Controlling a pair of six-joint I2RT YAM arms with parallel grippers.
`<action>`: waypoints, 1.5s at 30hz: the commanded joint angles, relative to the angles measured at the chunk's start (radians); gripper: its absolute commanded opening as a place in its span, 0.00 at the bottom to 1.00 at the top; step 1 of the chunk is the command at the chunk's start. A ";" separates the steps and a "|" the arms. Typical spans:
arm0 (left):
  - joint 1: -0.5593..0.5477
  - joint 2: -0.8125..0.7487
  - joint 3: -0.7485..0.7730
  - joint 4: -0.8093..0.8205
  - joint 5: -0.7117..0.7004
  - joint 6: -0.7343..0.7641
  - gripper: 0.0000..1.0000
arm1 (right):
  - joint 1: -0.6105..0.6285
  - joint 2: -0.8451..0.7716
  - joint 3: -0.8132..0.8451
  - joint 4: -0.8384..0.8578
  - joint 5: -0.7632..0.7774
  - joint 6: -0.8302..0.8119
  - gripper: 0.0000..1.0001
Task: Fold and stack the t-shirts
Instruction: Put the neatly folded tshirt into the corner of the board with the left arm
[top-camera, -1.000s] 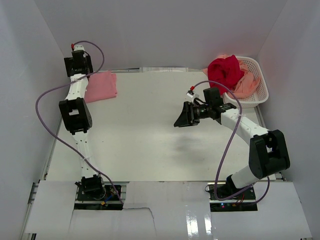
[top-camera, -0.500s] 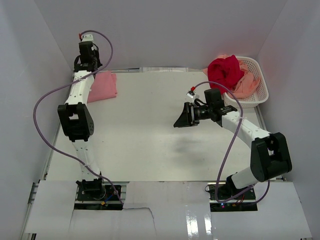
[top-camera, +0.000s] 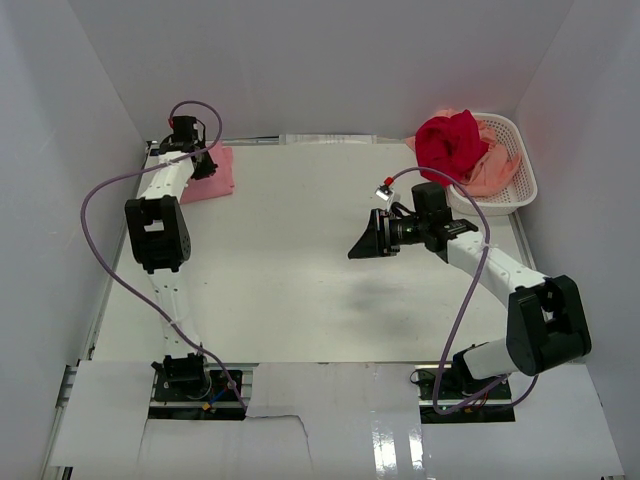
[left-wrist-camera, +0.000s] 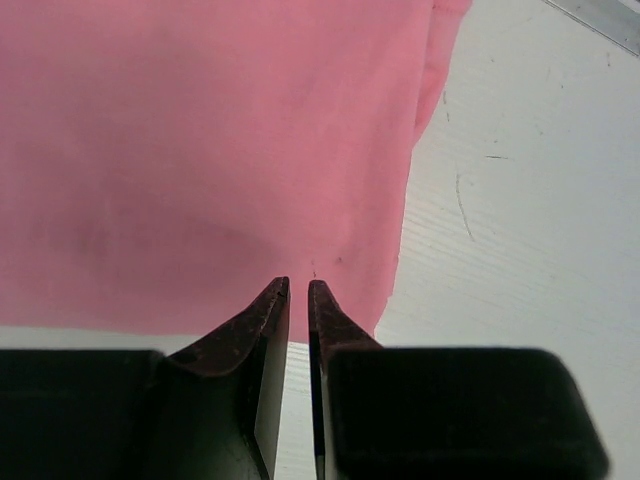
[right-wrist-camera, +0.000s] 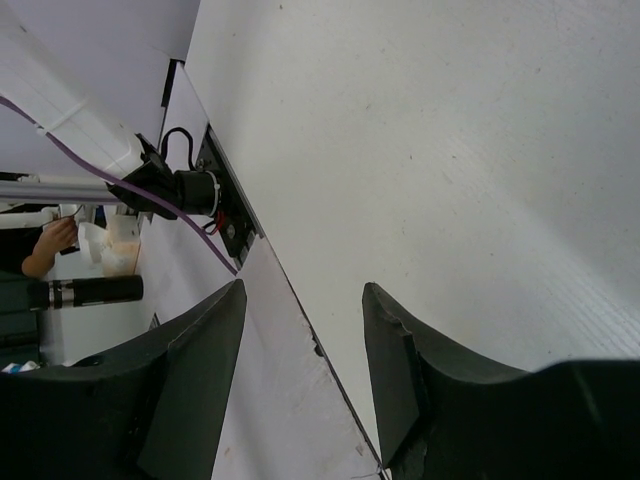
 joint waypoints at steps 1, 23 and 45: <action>0.014 0.008 0.047 -0.034 0.067 -0.066 0.25 | 0.005 -0.035 -0.012 0.029 -0.014 -0.008 0.57; 0.048 0.132 0.123 -0.103 -0.025 0.075 0.28 | 0.005 -0.005 -0.020 0.055 -0.029 -0.001 0.57; 0.103 0.215 0.249 -0.115 0.004 0.399 0.47 | 0.005 0.031 0.003 0.050 -0.050 -0.004 0.57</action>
